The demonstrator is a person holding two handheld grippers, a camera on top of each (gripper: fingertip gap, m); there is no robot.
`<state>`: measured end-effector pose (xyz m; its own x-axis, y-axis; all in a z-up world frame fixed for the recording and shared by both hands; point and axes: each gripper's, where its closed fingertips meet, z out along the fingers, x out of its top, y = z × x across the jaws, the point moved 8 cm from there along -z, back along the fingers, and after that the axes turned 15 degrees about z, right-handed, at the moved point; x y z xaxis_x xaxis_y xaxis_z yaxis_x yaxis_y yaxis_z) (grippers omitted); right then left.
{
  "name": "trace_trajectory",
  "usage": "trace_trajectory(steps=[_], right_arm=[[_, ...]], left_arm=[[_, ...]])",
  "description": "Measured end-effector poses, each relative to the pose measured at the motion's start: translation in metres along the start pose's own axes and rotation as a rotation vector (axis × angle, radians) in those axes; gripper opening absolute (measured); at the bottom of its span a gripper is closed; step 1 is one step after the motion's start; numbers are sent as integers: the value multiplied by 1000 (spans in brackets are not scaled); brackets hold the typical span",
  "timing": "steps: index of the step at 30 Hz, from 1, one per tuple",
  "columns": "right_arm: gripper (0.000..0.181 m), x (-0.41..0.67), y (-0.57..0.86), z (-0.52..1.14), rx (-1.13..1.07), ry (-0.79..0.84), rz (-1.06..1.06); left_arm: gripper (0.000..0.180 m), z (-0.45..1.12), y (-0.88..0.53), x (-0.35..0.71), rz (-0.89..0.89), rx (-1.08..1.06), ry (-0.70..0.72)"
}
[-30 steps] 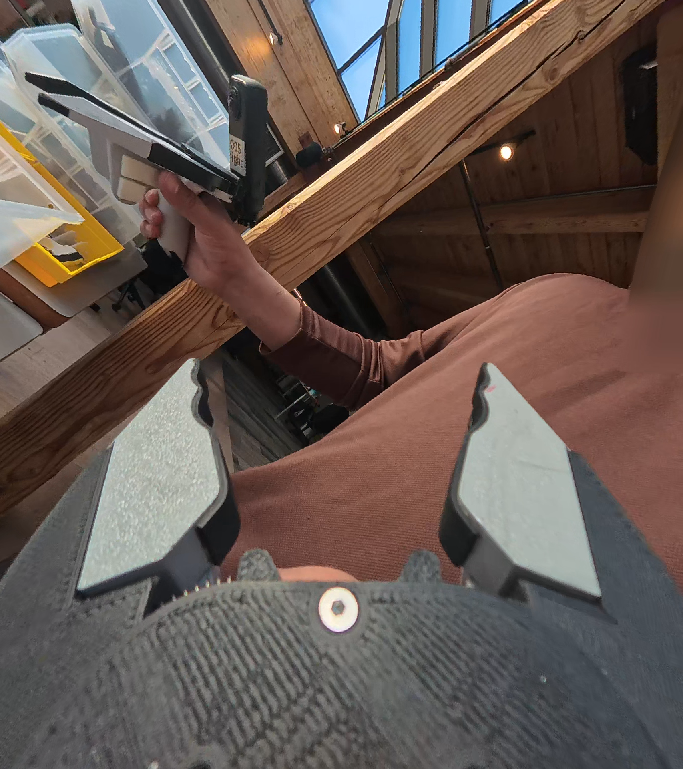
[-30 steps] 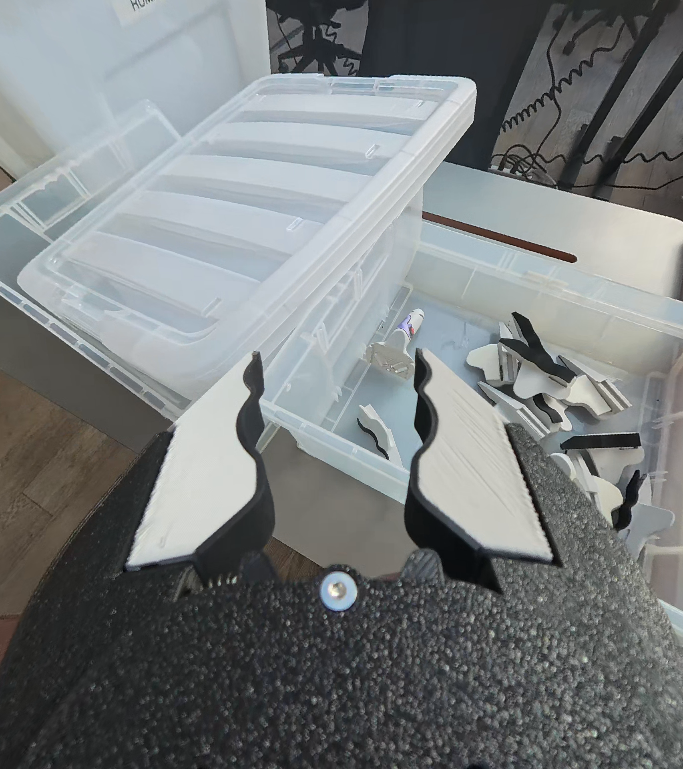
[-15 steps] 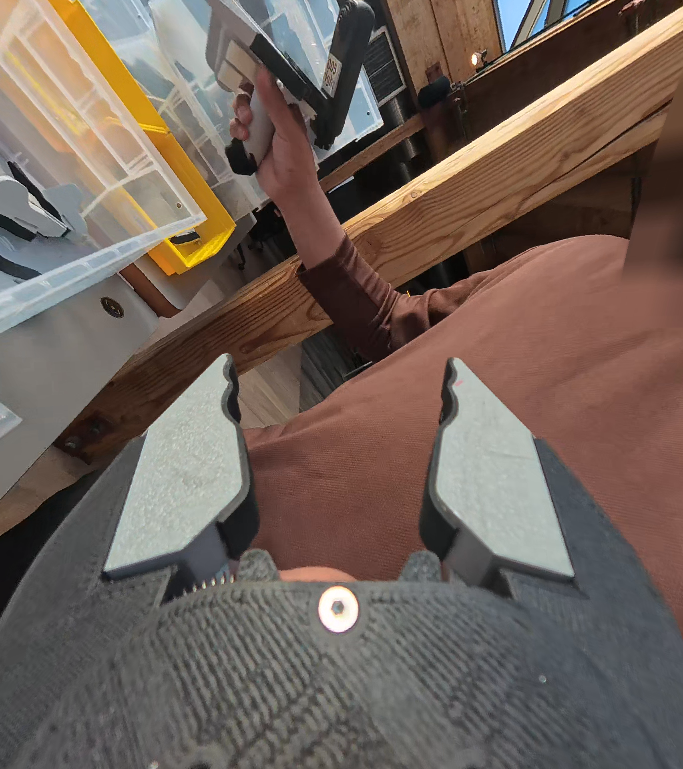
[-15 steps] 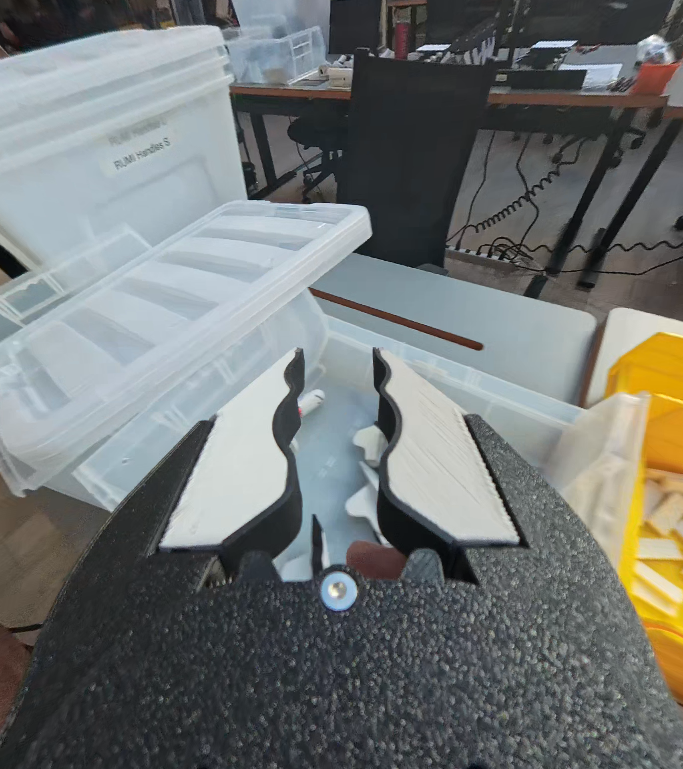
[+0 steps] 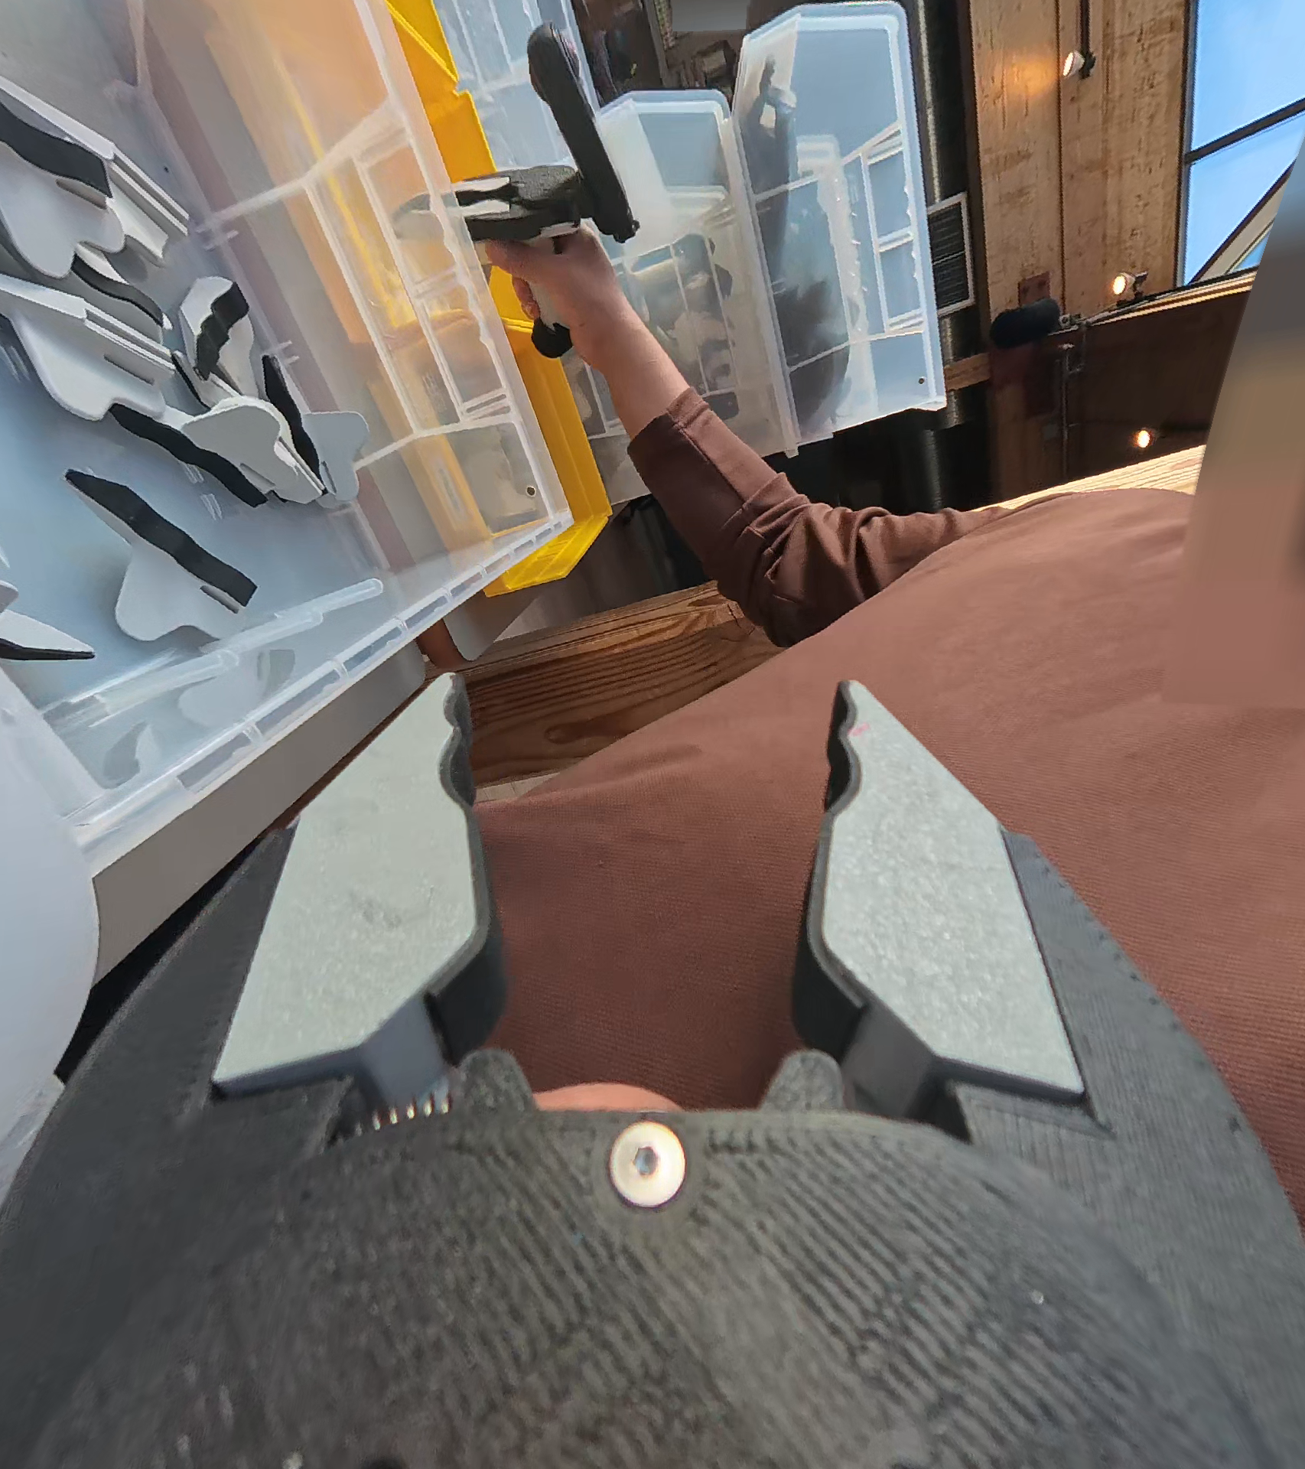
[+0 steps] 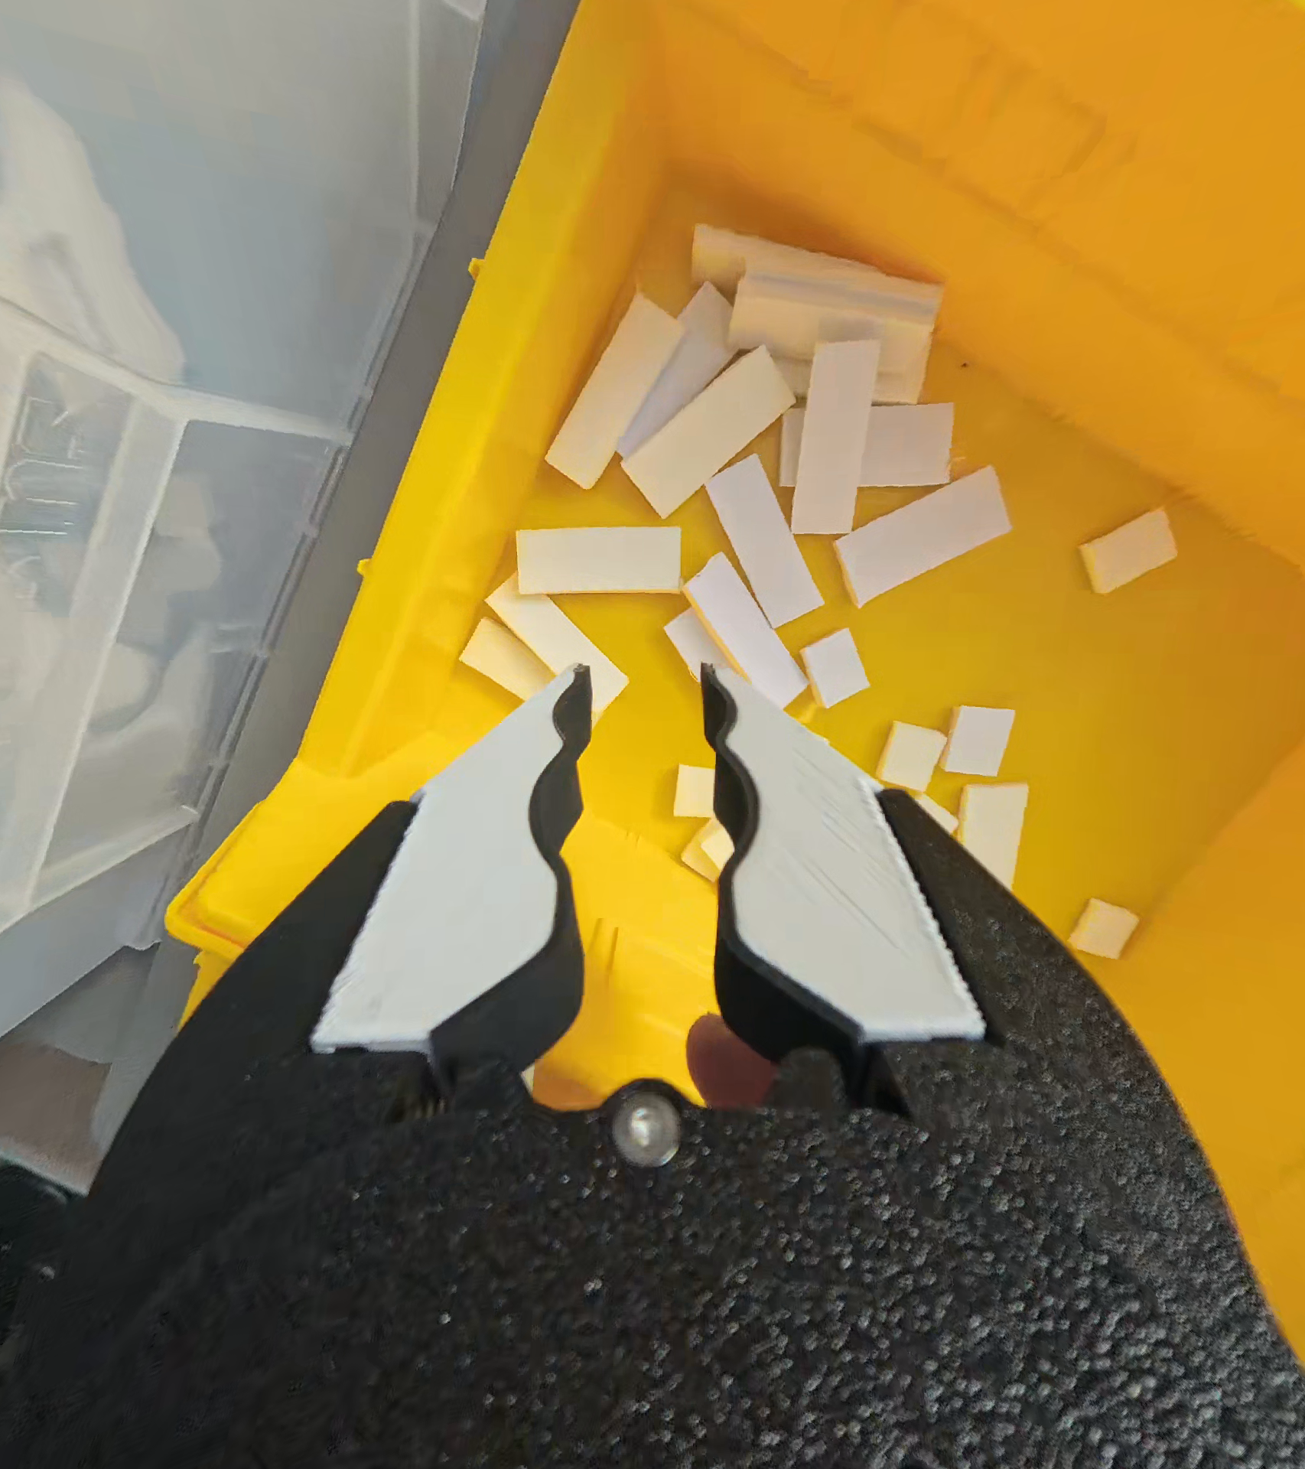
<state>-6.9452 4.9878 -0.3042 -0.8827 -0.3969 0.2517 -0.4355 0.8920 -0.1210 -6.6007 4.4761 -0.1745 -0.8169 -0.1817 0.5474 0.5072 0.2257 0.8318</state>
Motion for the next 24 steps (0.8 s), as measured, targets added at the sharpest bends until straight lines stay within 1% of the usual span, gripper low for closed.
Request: trace_trajectory(steps=[3, 6, 8, 9, 13, 16, 18, 20, 24], right_arm=[[27, 7, -11, 21, 47, -32, -34], [31, 11, -16, 31, 41, -78, -76], [42, 13, -17, 34, 27, -113, -105], [43, 14, -17, 35, 27, -127, -112], [52, 18, -15, 44, 69, -197, -37], [51, 22, -12, 52, 59, -249, 19], [50, 25, -11, 54, 38, -258, 28], [55, 26, -11, 58, 30, -278, 32], [54, 27, -13, 58, 18, -298, 23]], left_arm=[[88, 6, -3, 7, -12, 11, 32], [88, 11, -4, 5, -20, 23, 34], [88, 13, -5, 2, -27, 25, 29], [88, 13, -4, 0, -29, 27, 29], [87, 12, -4, -4, -34, 37, 52], [87, 12, -4, -7, -40, 40, 64], [87, 11, -3, -10, -39, 43, 60], [87, 12, -3, -11, -40, 45, 58], [87, 11, -4, -14, -48, 50, 72]])
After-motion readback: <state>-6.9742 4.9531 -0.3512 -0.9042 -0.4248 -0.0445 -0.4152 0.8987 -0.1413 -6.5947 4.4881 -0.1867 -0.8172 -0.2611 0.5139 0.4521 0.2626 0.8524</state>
